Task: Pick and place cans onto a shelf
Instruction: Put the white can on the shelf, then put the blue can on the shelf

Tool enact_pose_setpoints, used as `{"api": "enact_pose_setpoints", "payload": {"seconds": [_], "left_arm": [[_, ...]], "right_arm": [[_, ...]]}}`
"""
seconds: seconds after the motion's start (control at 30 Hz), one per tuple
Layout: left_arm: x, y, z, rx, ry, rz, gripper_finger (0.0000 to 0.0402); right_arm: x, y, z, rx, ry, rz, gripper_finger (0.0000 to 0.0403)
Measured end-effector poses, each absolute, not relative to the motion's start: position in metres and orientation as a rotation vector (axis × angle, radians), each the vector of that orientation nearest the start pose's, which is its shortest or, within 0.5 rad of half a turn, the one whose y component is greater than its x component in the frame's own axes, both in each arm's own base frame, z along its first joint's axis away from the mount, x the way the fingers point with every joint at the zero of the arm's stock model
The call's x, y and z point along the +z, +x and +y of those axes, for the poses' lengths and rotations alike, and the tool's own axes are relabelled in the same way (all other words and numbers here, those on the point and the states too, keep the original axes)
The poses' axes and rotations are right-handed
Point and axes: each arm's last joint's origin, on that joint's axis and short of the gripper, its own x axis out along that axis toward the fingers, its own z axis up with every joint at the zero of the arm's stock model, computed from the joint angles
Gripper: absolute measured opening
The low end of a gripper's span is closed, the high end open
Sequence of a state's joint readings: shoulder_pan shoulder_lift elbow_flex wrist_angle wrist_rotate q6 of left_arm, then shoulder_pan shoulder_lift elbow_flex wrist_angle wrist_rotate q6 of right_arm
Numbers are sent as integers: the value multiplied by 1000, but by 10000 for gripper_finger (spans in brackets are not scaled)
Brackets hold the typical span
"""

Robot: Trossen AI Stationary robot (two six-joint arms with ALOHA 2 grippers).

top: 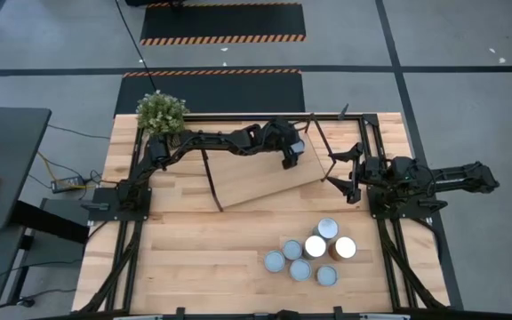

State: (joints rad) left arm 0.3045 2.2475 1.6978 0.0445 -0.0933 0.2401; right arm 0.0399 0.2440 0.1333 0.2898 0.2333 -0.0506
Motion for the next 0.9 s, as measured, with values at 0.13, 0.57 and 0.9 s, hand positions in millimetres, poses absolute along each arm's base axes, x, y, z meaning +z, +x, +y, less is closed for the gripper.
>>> {"api": "enact_pose_setpoints", "payload": {"seconds": [0.13,0.57,0.9], "left_arm": [[186,483,164,342,179,555,389],[201,482,152,270,243,541,389],[267,466,76,137,294,552,389]], "right_arm": [[217,109,-2,-196,-17,-174,361],[215,109,-2,-187,4,-160,361],[208,121,8,-140,-59,-79,361]]}}
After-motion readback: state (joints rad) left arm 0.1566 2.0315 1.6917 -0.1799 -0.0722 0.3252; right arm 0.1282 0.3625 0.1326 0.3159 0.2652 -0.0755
